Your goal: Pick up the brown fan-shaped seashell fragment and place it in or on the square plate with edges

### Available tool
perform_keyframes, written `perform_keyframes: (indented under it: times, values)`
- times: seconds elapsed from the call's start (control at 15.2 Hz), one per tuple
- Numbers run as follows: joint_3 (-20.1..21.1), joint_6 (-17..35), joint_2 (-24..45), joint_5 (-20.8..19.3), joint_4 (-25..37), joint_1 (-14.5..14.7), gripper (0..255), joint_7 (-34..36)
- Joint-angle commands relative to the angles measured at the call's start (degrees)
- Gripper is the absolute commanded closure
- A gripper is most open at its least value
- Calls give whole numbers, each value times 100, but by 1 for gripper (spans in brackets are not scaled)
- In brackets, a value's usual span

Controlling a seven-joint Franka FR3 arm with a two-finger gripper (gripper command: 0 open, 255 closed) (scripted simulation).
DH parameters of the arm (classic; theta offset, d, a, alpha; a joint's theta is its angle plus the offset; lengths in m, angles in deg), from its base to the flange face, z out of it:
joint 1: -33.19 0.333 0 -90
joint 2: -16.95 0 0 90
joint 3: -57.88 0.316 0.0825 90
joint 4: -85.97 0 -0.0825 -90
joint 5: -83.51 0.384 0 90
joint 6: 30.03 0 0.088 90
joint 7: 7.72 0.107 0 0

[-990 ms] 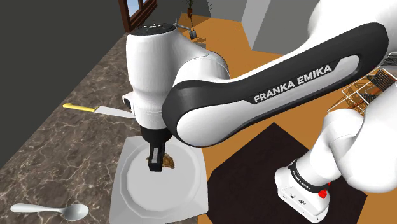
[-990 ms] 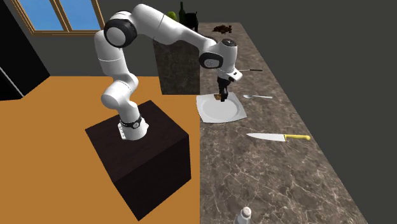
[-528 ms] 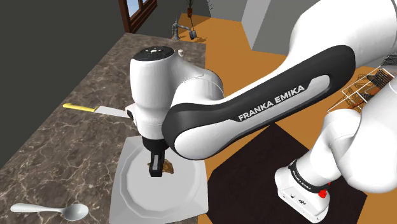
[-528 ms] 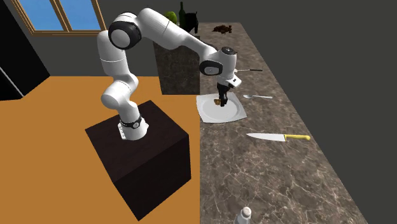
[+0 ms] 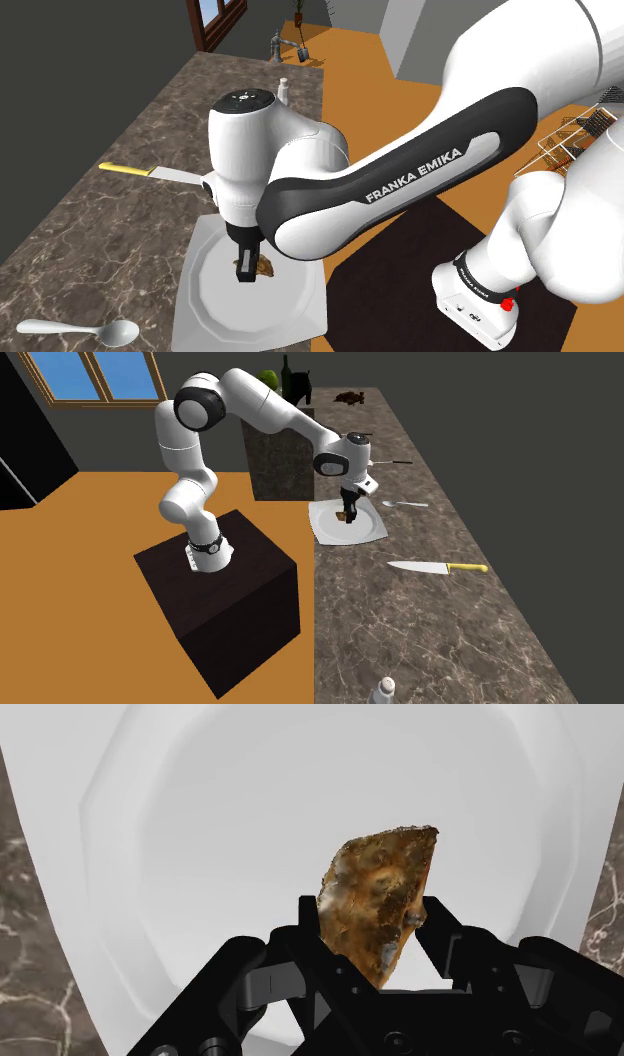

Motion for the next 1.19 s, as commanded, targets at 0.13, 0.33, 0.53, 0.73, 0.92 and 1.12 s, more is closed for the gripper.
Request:
perform_keyframes:
  times: [0.13, 0.33, 0.53, 0.73, 0.92, 1.12]
  values:
    - [0, 3, 2, 0, -1, 0, 255, 0]
    - [0, 3, 2, 0, -1, 0, 0, 0]
    - [0, 3, 2, 0, -1, 0, 0, 0]
    - [-26, -545, -312, 43, 232, -57, 0, -37]
    - [-36, -690, -385, 51, 304, -70, 0, -45]
    - [-36, -690, -384, 51, 305, -70, 0, -45]
